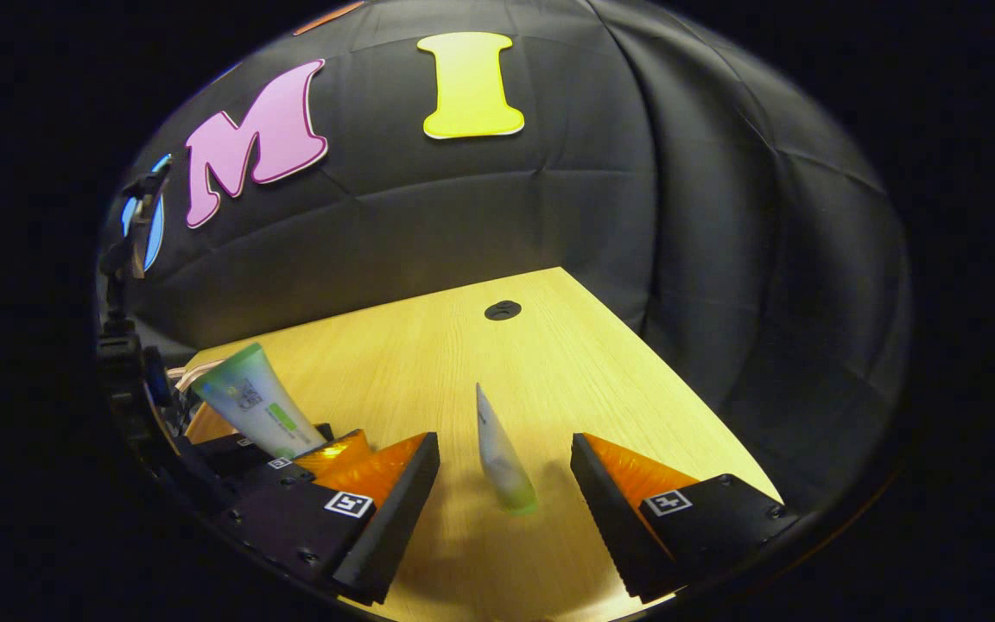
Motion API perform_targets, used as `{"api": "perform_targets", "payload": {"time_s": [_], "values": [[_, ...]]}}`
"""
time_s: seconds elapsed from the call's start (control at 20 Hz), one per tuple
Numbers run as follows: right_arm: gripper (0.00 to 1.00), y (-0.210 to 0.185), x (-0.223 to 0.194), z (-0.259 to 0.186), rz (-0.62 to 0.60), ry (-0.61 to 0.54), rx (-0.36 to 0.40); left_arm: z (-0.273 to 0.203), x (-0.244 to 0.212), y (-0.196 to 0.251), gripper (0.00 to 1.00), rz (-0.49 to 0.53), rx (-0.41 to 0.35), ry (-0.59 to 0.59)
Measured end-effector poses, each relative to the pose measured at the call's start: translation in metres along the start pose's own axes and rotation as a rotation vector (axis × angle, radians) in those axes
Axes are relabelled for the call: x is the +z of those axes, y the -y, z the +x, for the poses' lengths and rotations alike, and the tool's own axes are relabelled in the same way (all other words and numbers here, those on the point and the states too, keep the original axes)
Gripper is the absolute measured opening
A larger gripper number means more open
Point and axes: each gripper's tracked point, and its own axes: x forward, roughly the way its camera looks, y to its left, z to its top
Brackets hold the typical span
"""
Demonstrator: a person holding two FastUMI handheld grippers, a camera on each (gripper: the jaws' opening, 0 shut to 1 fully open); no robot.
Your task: First open the suitcase, pack the skin care products into it, and then close the suitcase.
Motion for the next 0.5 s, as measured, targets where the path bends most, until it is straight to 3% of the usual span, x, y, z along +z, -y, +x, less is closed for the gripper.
{"api": "perform_targets", "payload": {"time_s": [0.15,0.25,0.3,0.35,0.4,0.5], "values": [[0.95,0.000,-0.008,0.015,0.016,-0.025,-0.001,-0.001,-0.002,-0.002,0.47,0.001,0.002,0.001],[0.78,0.000,-0.011,0.022,-0.008,-0.029,-0.008,-0.002,-0.002,-0.003,0.47,0.000,0.001,0.000],[0.59,-0.001,-0.011,0.026,-0.019,-0.032,-0.008,-0.002,-0.002,-0.003,0.47,0.000,0.001,0.000],[0.58,-0.003,-0.011,0.027,-0.031,-0.035,-0.009,-0.002,-0.002,-0.003,0.47,0.001,0.002,-0.001],[0.42,-0.001,-0.010,0.025,-0.046,-0.031,-0.018,-0.002,-0.002,-0.003,0.47,0.003,0.002,-0.001],[0.23,-0.007,-0.011,0.025,-0.068,-0.035,0.007,-0.003,-0.002,-0.004,0.47,0.007,0.005,-0.001]]}}
